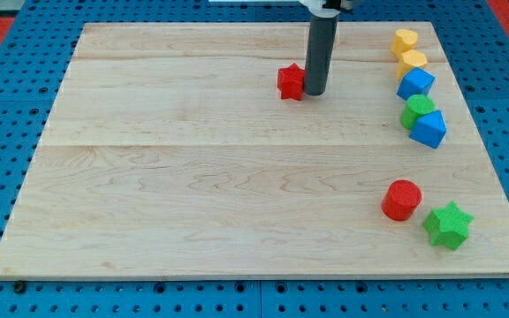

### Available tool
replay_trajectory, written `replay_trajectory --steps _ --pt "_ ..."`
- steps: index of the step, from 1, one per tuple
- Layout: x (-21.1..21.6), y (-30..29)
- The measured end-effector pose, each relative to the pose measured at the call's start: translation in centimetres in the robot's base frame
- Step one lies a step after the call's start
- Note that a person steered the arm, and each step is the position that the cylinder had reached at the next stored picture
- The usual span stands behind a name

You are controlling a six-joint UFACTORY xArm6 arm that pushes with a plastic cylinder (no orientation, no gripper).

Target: Move the red circle diagonal to the bottom left of the green circle

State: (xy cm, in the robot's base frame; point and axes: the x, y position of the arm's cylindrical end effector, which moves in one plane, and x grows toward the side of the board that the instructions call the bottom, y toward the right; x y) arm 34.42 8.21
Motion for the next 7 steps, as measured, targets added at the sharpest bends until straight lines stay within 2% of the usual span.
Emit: replay_trajectory --steps 1,2,4,5,6,7 --pt "3.7 1.9" --pt "10.5 2.0" --pt "21.2 1.7" --pt "24.7 2.5" --pt "22.2 7.1" --pt "22.2 7.3"
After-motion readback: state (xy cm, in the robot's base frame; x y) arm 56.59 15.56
